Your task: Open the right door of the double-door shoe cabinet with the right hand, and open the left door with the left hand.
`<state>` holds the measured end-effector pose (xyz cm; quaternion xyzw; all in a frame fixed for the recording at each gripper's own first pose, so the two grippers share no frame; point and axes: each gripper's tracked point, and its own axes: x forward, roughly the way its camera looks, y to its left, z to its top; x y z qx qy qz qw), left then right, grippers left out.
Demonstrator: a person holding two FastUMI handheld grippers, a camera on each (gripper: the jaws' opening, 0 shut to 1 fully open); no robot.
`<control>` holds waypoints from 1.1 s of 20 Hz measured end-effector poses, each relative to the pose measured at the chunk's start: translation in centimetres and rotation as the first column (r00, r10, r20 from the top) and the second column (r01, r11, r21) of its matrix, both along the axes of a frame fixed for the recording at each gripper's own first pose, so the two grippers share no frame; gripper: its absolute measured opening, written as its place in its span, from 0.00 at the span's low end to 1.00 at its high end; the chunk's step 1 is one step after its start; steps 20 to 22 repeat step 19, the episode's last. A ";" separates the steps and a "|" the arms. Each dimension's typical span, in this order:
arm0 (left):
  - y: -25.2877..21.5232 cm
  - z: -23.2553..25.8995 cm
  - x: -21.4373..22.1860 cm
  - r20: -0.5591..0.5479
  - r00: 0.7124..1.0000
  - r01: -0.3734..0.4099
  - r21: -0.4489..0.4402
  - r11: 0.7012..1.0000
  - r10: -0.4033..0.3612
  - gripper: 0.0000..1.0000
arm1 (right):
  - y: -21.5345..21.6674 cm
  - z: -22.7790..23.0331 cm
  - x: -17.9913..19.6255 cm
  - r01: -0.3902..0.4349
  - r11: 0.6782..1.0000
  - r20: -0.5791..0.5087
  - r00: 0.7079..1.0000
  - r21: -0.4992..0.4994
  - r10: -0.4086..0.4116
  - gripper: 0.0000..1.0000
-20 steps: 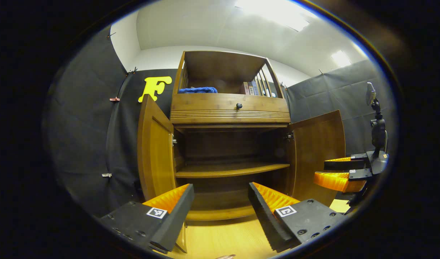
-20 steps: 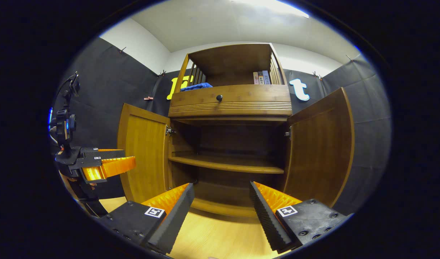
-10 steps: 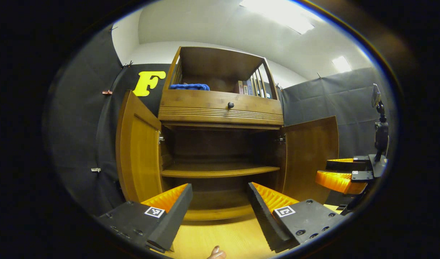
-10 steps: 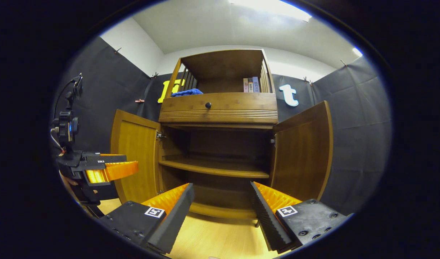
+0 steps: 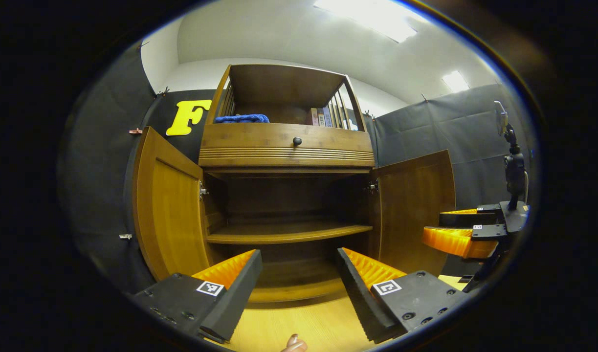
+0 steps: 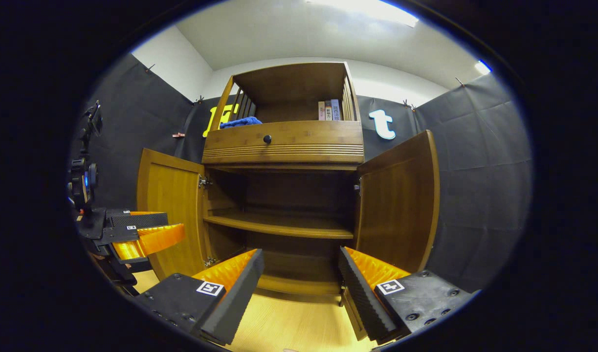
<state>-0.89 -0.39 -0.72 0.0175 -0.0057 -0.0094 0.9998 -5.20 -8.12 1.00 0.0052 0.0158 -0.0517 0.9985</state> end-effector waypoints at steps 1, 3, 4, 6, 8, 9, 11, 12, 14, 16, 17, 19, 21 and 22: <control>-0.1 0.0 0.1 -0.001 1.000 0.004 0.001 1.000 -0.004 0.94 | -0.1 0.1 -0.1 0.002 1.000 0.002 1.000 0.002 -0.002 0.98; -0.3 0.0 0.3 -0.002 1.000 0.007 0.006 1.000 -0.007 0.94 | -0.3 0.3 -0.4 0.006 1.000 0.005 1.000 0.001 -0.006 0.98; -0.4 0.0 0.3 -0.003 1.000 0.005 0.011 1.000 -0.005 0.94 | -0.3 0.3 -0.5 0.007 1.000 0.006 1.000 -0.001 -0.007 0.98; -0.5 -0.1 0.2 -0.003 1.000 0.002 0.020 1.000 -0.002 0.94 | -0.1 0.4 -0.7 0.004 1.000 0.006 1.000 -0.006 -0.004 0.98; -0.7 -0.1 0.1 -0.005 1.000 0.005 0.025 1.000 -0.005 0.94 | 0.2 0.4 -0.8 -0.005 1.000 0.003 1.000 -0.008 0.005 0.97; -0.8 -0.1 0.1 -0.005 1.000 0.009 0.026 1.000 -0.009 0.94 | 0.4 0.4 -0.9 -0.010 1.000 0.003 1.000 -0.008 0.010 0.97; -0.8 0.0 -0.1 -0.004 1.000 0.008 0.029 1.000 -0.008 0.94 | 0.7 0.5 -1.1 -0.015 1.000 0.003 1.000 -0.012 0.015 0.97; -0.7 0.0 -0.1 -0.001 1.000 0.005 0.028 1.000 -0.005 0.94 | 0.8 0.5 -1.1 -0.019 1.000 0.002 1.000 -0.016 0.019 0.96; -0.6 0.2 -0.4 0.004 1.000 0.002 0.023 1.000 -0.002 0.94 | 1.0 0.7 -1.2 -0.021 0.999 0.004 1.000 -0.027 0.021 0.97; -0.5 0.3 -0.5 0.008 1.000 0.002 0.016 1.000 -0.002 0.94 | 1.2 0.7 -1.3 -0.022 0.999 0.008 1.000 -0.035 0.022 0.97; -0.3 0.5 -0.6 0.010 1.000 0.000 0.013 1.000 0.000 0.94 | 1.3 0.8 -1.4 -0.023 0.999 0.009 1.000 -0.035 0.024 0.97; 0.0 0.5 -0.7 0.011 1.000 -0.007 0.010 1.000 0.006 0.94 | 1.5 0.7 -1.4 -0.027 0.999 0.005 1.000 -0.031 0.028 0.97; 0.0 0.5 -0.7 0.011 1.000 -0.007 0.010 1.000 0.006 0.94 | 1.5 0.7 -1.4 -0.027 0.999 0.005 1.000 -0.031 0.028 0.97; 0.0 0.5 -0.7 0.011 1.000 -0.007 0.010 1.000 0.006 0.94 | 1.5 0.7 -1.4 -0.027 0.999 0.005 1.000 -0.031 0.028 0.97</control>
